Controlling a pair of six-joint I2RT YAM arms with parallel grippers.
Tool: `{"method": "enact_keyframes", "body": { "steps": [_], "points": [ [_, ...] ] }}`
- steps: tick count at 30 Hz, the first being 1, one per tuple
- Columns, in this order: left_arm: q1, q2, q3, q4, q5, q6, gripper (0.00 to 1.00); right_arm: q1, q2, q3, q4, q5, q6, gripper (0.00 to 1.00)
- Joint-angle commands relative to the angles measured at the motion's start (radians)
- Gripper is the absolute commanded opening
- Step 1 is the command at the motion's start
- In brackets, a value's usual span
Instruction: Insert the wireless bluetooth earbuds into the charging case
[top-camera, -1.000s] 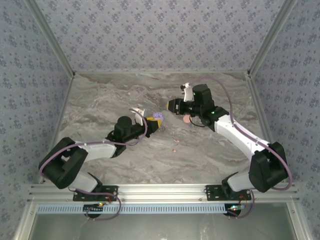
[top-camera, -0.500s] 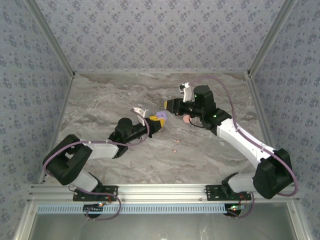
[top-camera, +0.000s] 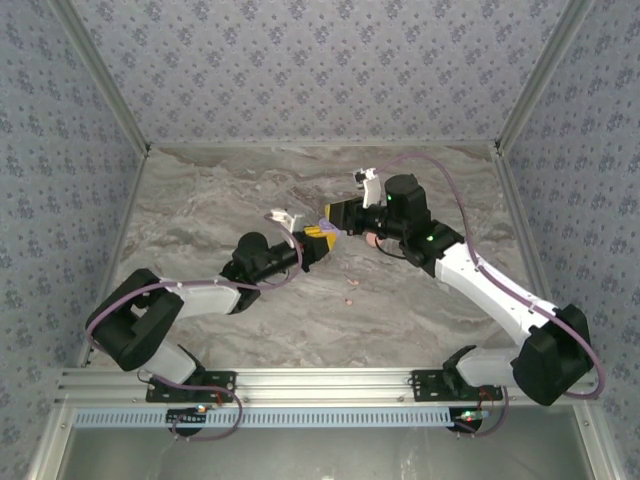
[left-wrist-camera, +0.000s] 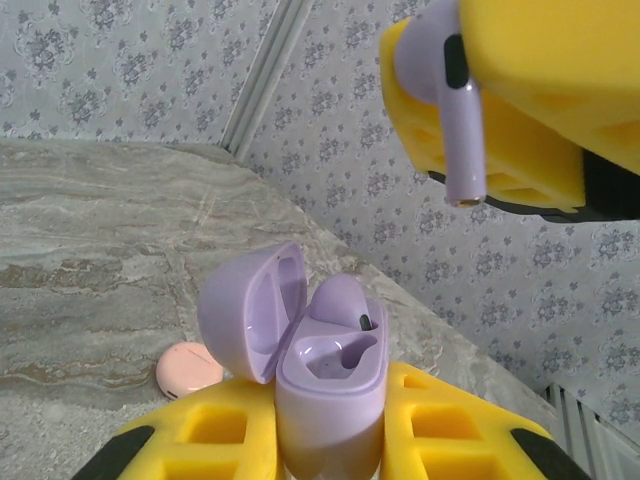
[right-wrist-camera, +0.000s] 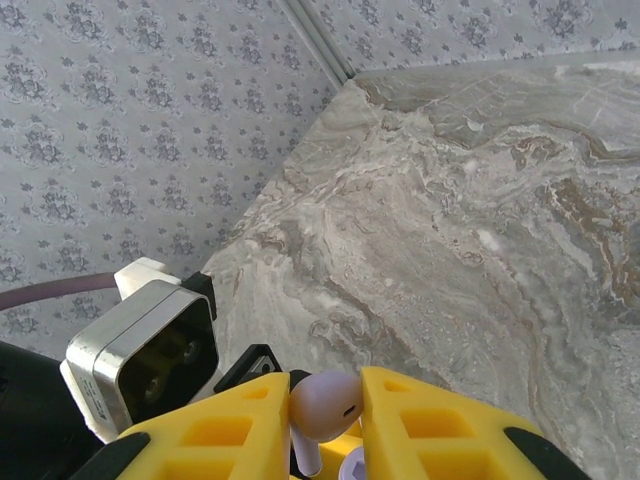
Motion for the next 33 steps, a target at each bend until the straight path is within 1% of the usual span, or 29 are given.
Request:
{"method": "enact_keyframes", "body": {
  "steps": [1,7,16,21,33],
  "points": [
    [-0.007,-0.040,0.037,0.029,0.002,-0.012,0.21,0.012,-0.033,0.003,-0.015,0.039,-0.036,0.25],
    [-0.008,-0.067,0.042,0.010,0.000,-0.011,0.21,0.017,-0.039,0.001,-0.026,0.057,-0.053,0.26],
    [-0.013,-0.094,0.054,-0.016,0.000,-0.014,0.21,0.023,-0.039,0.001,-0.027,0.051,-0.060,0.26],
    [-0.018,-0.110,0.067,-0.059,-0.010,-0.006,0.21,0.023,-0.042,-0.001,-0.027,0.052,-0.061,0.26],
    [-0.019,-0.122,0.062,-0.060,-0.028,-0.013,0.21,0.024,-0.046,-0.005,-0.037,0.061,-0.070,0.26]
  ]
}}
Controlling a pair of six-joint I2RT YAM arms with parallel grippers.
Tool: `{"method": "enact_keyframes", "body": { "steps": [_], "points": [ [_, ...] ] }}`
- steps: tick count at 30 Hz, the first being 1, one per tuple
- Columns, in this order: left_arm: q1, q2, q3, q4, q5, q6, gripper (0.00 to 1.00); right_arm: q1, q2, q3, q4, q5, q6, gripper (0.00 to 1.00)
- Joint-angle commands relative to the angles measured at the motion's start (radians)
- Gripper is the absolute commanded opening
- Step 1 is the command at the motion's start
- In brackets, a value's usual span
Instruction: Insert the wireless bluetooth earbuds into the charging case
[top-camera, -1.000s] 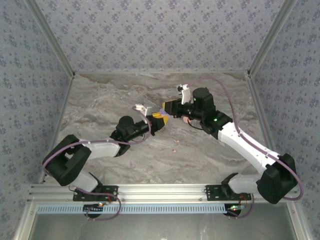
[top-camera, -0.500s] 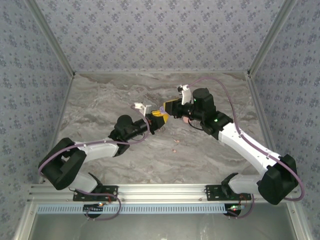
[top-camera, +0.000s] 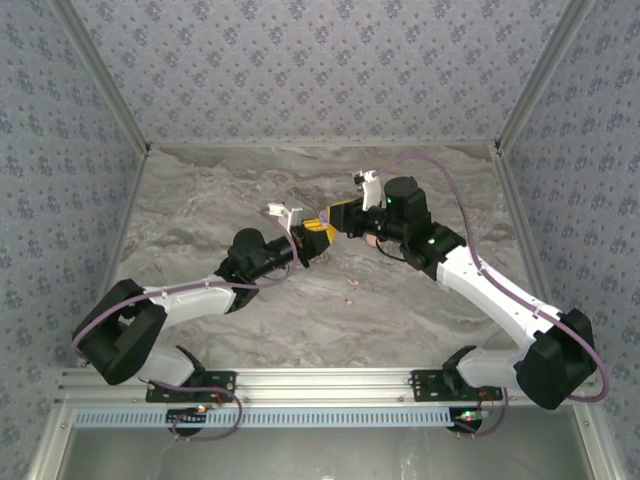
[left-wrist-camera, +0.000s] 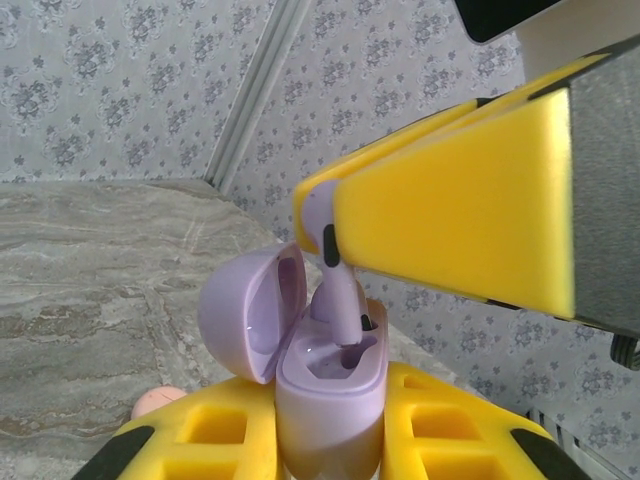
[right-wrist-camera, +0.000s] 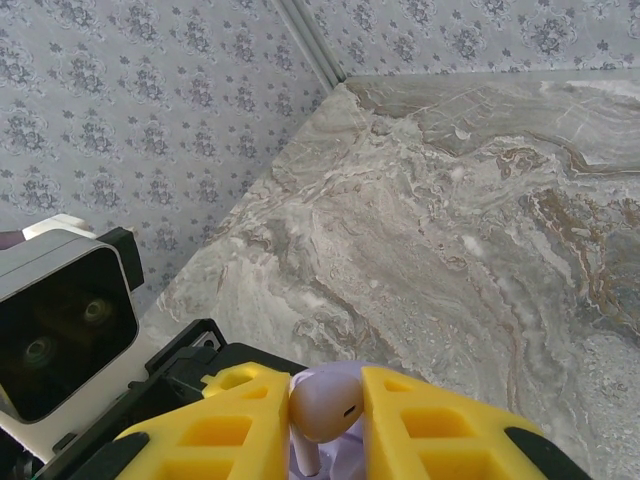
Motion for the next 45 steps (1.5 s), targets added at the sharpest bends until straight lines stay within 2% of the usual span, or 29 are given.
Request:
{"method": "enact_keyframes", "body": {
  "steps": [1,25,45],
  "points": [
    [-0.005,-0.031,0.024,0.017,-0.014,-0.005,0.21,0.006,-0.029,-0.005,-0.011,0.018,-0.022,0.26],
    [-0.004,-0.039,0.032,0.008,-0.029,-0.007,0.21,0.013,-0.027,-0.002,-0.045,0.022,-0.049,0.26],
    [-0.004,-0.046,0.037,-0.004,-0.025,-0.001,0.21,0.037,-0.026,0.013,-0.106,0.042,-0.085,0.30]
  ]
}}
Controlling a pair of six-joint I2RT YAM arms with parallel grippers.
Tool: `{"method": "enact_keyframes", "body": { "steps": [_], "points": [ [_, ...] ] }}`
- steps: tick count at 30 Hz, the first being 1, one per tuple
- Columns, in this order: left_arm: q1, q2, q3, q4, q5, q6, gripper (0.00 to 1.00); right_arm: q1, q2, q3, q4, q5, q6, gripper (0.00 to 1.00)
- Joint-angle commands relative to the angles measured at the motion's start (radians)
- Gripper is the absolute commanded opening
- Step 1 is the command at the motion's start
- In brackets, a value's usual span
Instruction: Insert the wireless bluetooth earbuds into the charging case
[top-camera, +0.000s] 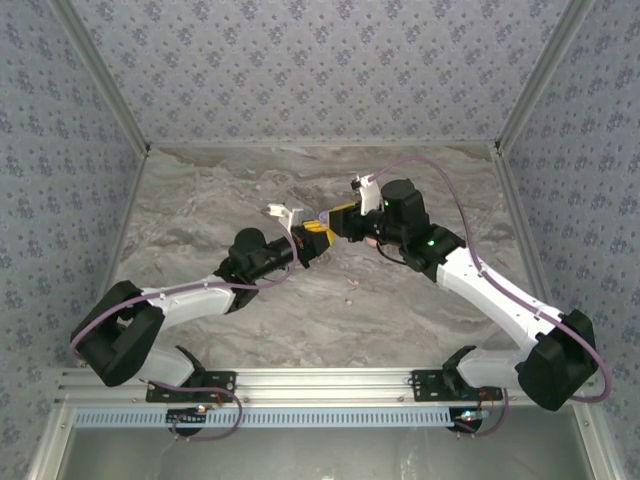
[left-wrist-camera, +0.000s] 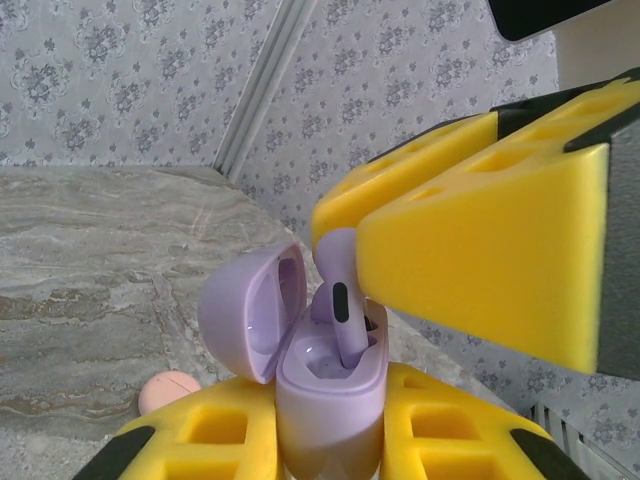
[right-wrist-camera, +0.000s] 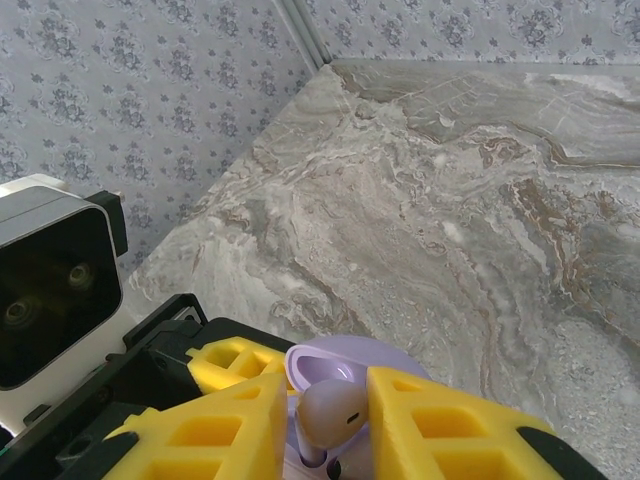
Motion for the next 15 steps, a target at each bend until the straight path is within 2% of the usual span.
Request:
{"method": "enact_keyframes", "body": {
  "steps": [1,15],
  "points": [
    [-0.004,-0.034,0.033,0.043,-0.010,-0.001,0.21,0.015,-0.019,0.015,-0.052,0.003,-0.021,0.31],
    [-0.009,-0.044,0.036,-0.022,0.003,0.052,0.21,0.022,-0.038,0.037,-0.091,0.021,-0.037,0.48]
  ]
}}
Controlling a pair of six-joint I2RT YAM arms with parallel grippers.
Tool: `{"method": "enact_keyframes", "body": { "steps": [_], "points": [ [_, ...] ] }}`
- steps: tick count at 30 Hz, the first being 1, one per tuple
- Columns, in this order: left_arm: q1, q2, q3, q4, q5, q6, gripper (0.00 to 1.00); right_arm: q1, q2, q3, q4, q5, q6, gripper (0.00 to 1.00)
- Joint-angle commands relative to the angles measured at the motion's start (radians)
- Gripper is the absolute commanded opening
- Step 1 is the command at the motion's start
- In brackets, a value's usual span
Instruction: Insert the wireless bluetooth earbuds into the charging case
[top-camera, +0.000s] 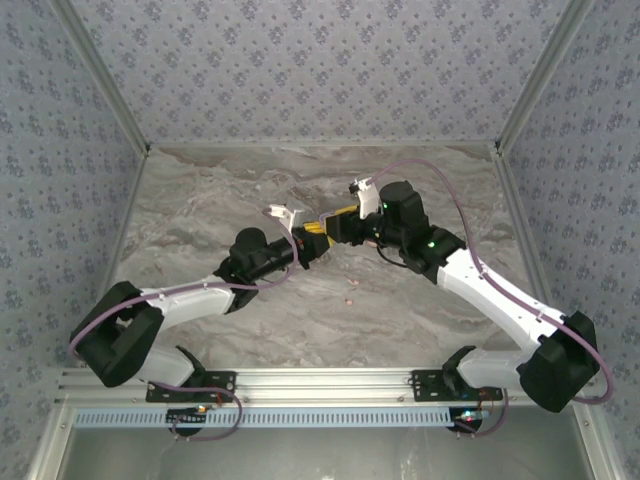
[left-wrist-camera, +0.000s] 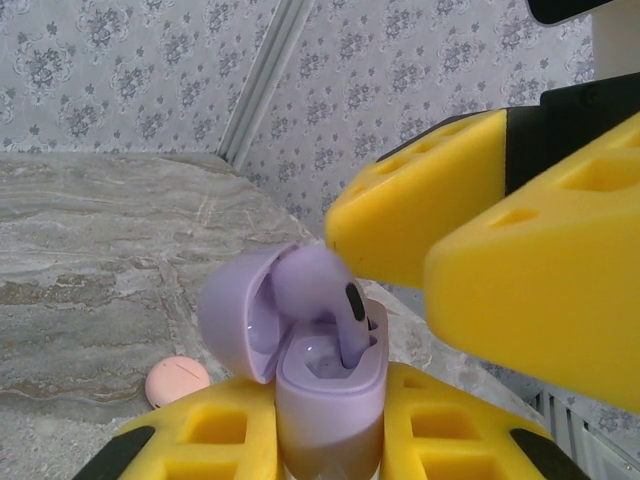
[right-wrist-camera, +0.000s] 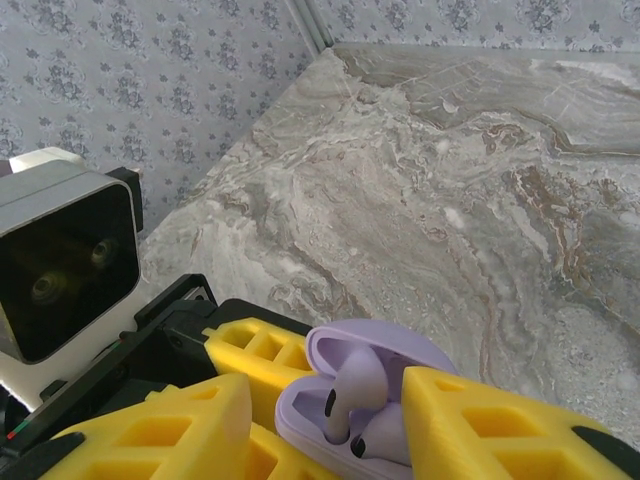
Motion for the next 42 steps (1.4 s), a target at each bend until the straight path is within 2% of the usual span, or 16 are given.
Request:
{"method": "enact_keyframes", "body": {
  "steps": [1,10,13,18,21,25,30,36,42],
  "points": [
    [-0.011,-0.039,0.037,0.009,-0.001,0.039,0.21,0.008,-0.028,0.038,-0.057,0.019,-0.018,0.49],
    [-0.015,-0.060,0.036,-0.046,0.000,0.110,0.21,0.007,-0.058,0.054,-0.108,0.047,-0.031,0.50],
    [-0.016,-0.074,0.033,-0.075,0.000,0.156,0.20,0.006,-0.064,0.059,-0.129,0.058,-0.041,0.46],
    [-0.018,-0.095,0.033,-0.115,0.002,0.215,0.20,0.005,-0.058,0.075,-0.154,0.035,-0.048,0.32],
    [-0.018,-0.104,0.035,-0.132,0.007,0.234,0.19,0.005,-0.046,0.090,-0.167,0.027,-0.048,0.27],
    [-0.018,-0.110,0.036,-0.138,0.025,0.249,0.19,0.005,-0.025,0.107,-0.182,0.027,-0.048,0.26],
    [-0.018,-0.120,0.039,-0.169,0.034,0.265,0.19,0.001,-0.022,0.104,-0.196,0.097,-0.041,0.27],
    [-0.018,-0.129,0.038,-0.188,0.070,0.287,0.19,-0.078,-0.018,0.081,-0.217,0.091,-0.009,0.26],
    [-0.019,-0.111,0.047,-0.187,0.126,0.299,0.19,-0.183,-0.001,0.047,-0.224,-0.034,0.014,0.26]
  ]
}}
